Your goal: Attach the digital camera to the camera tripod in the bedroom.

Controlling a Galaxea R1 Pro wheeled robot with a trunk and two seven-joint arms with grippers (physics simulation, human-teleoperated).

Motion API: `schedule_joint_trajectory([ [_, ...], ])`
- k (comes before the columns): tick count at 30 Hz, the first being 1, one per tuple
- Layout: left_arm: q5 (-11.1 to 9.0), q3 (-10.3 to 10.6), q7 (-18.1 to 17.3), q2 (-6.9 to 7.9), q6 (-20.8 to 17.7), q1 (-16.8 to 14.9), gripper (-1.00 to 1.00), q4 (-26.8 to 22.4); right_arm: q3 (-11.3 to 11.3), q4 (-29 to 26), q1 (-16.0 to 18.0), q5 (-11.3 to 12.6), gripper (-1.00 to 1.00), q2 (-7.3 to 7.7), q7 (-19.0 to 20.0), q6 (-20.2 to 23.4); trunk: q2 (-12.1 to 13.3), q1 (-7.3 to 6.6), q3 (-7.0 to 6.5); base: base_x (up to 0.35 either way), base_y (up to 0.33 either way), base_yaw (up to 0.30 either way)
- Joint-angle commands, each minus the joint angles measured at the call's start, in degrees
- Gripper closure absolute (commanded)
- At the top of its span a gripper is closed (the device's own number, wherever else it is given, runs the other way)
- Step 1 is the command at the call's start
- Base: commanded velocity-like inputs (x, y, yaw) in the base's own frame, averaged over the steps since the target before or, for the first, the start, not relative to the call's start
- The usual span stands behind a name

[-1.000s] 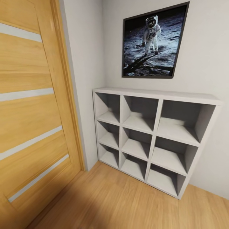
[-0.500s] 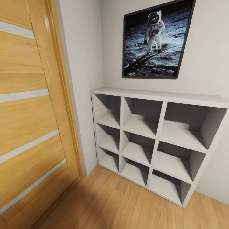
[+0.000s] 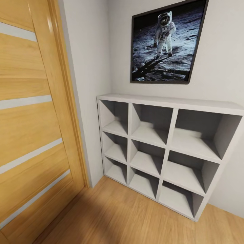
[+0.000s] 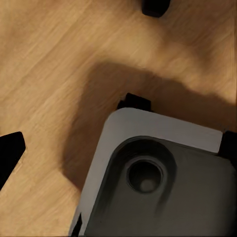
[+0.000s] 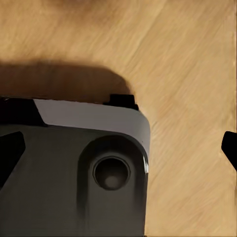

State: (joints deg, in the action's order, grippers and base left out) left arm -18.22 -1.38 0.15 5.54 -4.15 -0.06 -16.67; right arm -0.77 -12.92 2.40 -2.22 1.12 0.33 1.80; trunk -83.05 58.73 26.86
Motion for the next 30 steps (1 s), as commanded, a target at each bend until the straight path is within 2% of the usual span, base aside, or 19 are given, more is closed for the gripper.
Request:
schedule_joint_trajectory([
  [1,-0.32,-0.14,0.05,0.6,-2.4,-0.08,-1.0,-2.19,-0.03,-2.29,0.45,-0.21,-1.0,0.0,0.0,1.87,-0.03,0.0,0.07,0.0,0.0,0.0],
  [2,-0.32,-0.21,0.12,1.72,-7.07,-0.5,-1.0,-6.47,0.03,-6.89,1.35,-0.19,-1.0,-0.07,-0.12,5.54,-0.03,0.0,0.07,0.0,0.0,0.0],
  [6,-0.28,-0.36,0.32,3.32,-17.08,-2.54,-1.0,-15.17,0.1,-16.47,3.91,-0.26,-1.0,-0.42,-0.41,13.0,-0.03,0.0,0.07,0.0,0.0,0.0],
  [9,-0.26,-0.41,0.39,3.97,-23.22,-5.31,-1.0,-20.38,0.13,-21.99,6.98,-0.24,-1.0,-0.59,-0.74,16.95,-0.03,0.0,0.07,0.0,0.0,0.0],
  [10,-0.24,-0.46,0.43,4.15,-26.37,-7.85,-1.0,-22.82,0.14,-24.1,10.1,-0.07,-1.0,-0.69,-1.07,18.69,-0.03,0.0,0.07,0.0,0.0,0.0],
  [11,-0.22,-0.48,0.46,4.16,-27.65,-9.29,-1.0,-23.71,0.12,-24.73,11.96,0.0,-1.0,-0.72,-1.24,19.41,-0.03,0.0,0.07,0.0,0.0,0.0],
  [12,-0.23,-0.47,0.49,4.12,-29.67,-12.57,-1.0,-24.91,0.1,-25.14,15.95,0.1,-1.0,-0.77,-1.51,20.56,-0.03,0.0,0.07,0.0,0.0,0.0],
  [14,-0.35,-0.5,0.5,3.94,-31.13,-16.08,-1.0,-25.52,0.09,-24.61,19.86,0.19,-1.0,-0.8,-1.67,21.45,-0.03,0.0,0.07,0.0,0.0,0.0],
  [15,-0.45,-0.52,0.47,3.64,-32.23,-19.5,-1.0,-25.62,0.08,-23.47,23.43,0.38,-1.0,-0.84,-1.74,22.08,-0.03,0.0,0.07,0.0,0.0,0.0],
  [19,-0.54,-0.5,0.41,2.55,-33.48,-25.42,-1.0,-24.66,0.12,-21.29,28.89,0.6,-1.0,-0.93,-1.79,22.56,-0.03,0.0,0.07,0.0,0.0,0.0],
  [20,-0.48,-0.49,0.42,1.42,-33.76,-27.95,-1.0,-23.9,0.11,-20.7,30.67,0.61,-1.0,-1.05,-1.77,22.62,-0.03,0.0,0.07,0.0,0.0,0.0],
  [21,-0.34,-0.47,0.43,0.7,-33.86,-29.1,-1.0,-23.55,0.1,-20.5,31.38,0.62,-1.0,-1.21,-1.74,22.69,-0.03,0.0,0.07,0.0,0.0,0.0],
  [26,0.25,-0.35,0.66,-3.42,-33.75,-32.51,-1.0,-23.38,0.09,-20.01,33.59,0.63,-1.0,-2.3,-1.41,23.09,-0.03,0.0,0.07,0.0,0.0,0.0],
  [27,0.39,-0.23,1.14,-4.77,-33.68,-33.13,-1.0,-23.57,0.11,-19.89,33.99,0.66,-1.0,-2.65,-1.27,23.16,-0.03,0.0,0.07,0.0,0.0,0.0],
  [30,0.54,-0.04,2.71,-6.09,-33.53,-33.66,-1.0,-23.8,0.13,-19.49,34.33,0.65,-1.0,-3.01,-1.18,23.2,-0.03,0.0,0.07,0.0,0.0,0.0],
])
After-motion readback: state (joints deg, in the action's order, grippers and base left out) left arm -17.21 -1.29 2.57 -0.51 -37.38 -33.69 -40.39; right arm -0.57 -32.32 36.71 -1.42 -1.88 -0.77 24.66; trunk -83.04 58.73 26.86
